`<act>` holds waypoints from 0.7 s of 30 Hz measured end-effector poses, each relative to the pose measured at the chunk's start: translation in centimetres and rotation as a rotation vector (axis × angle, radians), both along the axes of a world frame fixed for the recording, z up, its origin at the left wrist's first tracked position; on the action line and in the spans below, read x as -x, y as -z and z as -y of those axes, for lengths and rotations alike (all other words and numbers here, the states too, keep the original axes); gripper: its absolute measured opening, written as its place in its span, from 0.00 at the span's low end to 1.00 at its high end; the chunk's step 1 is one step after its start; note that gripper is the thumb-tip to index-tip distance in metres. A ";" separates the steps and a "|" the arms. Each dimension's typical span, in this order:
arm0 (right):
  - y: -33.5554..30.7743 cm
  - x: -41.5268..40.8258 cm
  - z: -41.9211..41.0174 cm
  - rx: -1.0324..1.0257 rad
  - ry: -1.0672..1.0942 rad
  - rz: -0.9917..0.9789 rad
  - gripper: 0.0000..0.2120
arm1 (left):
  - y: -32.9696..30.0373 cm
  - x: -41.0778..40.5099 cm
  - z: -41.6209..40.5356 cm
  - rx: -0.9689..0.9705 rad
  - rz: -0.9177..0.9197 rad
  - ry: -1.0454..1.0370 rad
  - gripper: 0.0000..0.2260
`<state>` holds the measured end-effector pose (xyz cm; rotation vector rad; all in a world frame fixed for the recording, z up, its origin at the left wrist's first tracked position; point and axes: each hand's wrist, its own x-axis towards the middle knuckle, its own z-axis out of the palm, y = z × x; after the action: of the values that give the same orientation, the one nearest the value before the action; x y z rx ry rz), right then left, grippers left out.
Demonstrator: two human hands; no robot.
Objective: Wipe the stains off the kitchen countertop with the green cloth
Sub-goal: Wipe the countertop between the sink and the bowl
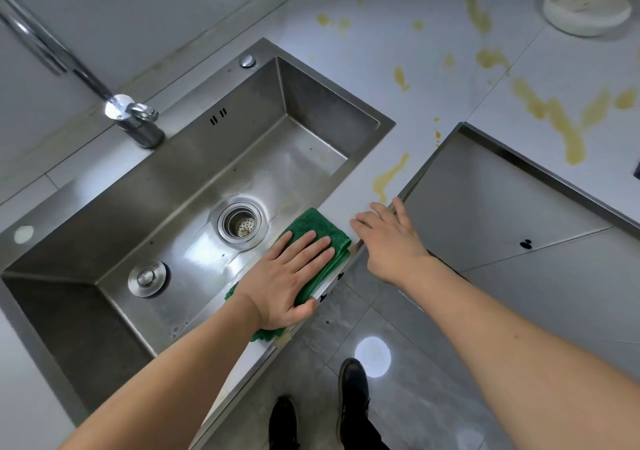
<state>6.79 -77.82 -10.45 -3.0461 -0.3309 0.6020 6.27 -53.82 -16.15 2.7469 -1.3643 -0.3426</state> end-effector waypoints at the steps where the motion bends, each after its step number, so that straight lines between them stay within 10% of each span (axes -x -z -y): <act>1: -0.1 -0.2 0.1 -0.009 -0.008 0.002 0.32 | 0.0 -0.1 0.2 0.007 -0.003 0.000 0.37; 21: 1.6 -4.6 9.6 -0.065 0.582 0.028 0.39 | 0.0 -6.7 8.9 -0.007 0.024 0.010 0.37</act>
<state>11.36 -87.41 -12.03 -2.8672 0.5105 0.4888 12.94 -62.71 -16.17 2.7591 -1.3860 -0.3167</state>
